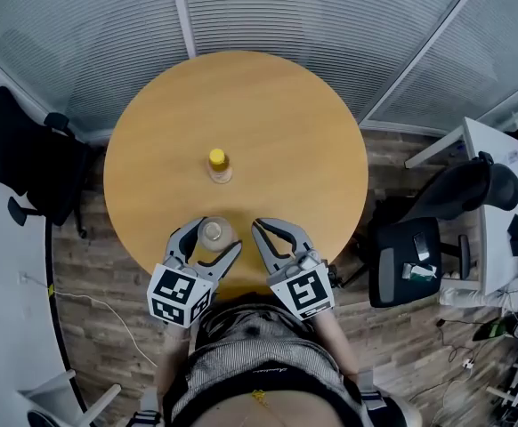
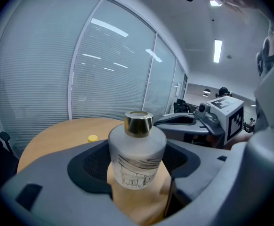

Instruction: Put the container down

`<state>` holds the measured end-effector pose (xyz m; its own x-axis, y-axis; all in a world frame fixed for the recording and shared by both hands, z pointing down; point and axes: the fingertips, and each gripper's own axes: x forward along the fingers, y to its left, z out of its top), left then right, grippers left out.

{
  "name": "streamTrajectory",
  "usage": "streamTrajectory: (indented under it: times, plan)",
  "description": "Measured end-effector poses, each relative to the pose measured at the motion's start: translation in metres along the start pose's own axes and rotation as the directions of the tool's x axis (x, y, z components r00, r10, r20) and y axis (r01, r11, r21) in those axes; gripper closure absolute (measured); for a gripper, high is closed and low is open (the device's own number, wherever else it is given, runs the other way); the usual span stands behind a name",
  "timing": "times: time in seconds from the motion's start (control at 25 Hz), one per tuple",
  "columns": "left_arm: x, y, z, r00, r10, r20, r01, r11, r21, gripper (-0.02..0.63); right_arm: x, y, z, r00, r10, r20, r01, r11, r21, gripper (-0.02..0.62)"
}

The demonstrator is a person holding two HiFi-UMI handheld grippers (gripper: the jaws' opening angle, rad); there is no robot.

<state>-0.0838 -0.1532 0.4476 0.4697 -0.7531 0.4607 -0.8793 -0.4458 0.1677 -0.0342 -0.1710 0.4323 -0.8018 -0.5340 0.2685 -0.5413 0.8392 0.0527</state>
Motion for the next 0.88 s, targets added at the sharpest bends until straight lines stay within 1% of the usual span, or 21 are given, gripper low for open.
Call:
streamTrajectory:
  times: [0.08,0.24,0.4,0.52,0.6,0.76,0.88]
  plan:
    - [0.003,0.002,-0.002,1.000,-0.001,-0.004,0.001,1.000,0.008,0.282,0.001,0.000,-0.001,1.000,-0.006,-0.002,0.006,1.000,0.005,0.572]
    - [0.008,0.004,-0.007,1.000,-0.001,-0.012,0.001,0.999,0.037,0.281,0.002,0.001,-0.003,1.000,-0.004,-0.015,0.003,1.000,-0.025,0.572]
    - [0.017,0.004,-0.013,0.999,-0.032,0.001,0.032,0.999,0.011,0.282,0.001,0.000,-0.005,1.000,-0.018,-0.024,0.017,1.000,-0.017,0.572]
    - [0.024,0.006,-0.019,0.999,-0.046,0.005,0.046,0.999,0.007,0.282,0.001,-0.001,-0.006,0.999,-0.036,-0.029,0.037,0.999,0.009,0.572]
    - [0.028,0.010,-0.023,0.999,-0.054,0.007,0.054,0.999,0.005,0.282,0.000,-0.001,-0.007,0.998,-0.046,-0.036,0.046,0.999,0.004,0.572]
    - [0.036,0.017,-0.034,0.999,-0.051,-0.011,0.051,0.998,0.035,0.282,-0.004,-0.004,-0.012,0.996,-0.070,-0.051,0.069,0.998,-0.010,0.572]
    - [0.043,0.017,-0.042,0.998,-0.055,-0.025,0.056,0.997,0.046,0.282,-0.009,-0.008,-0.015,0.994,-0.097,-0.058,0.098,0.995,0.018,0.572]
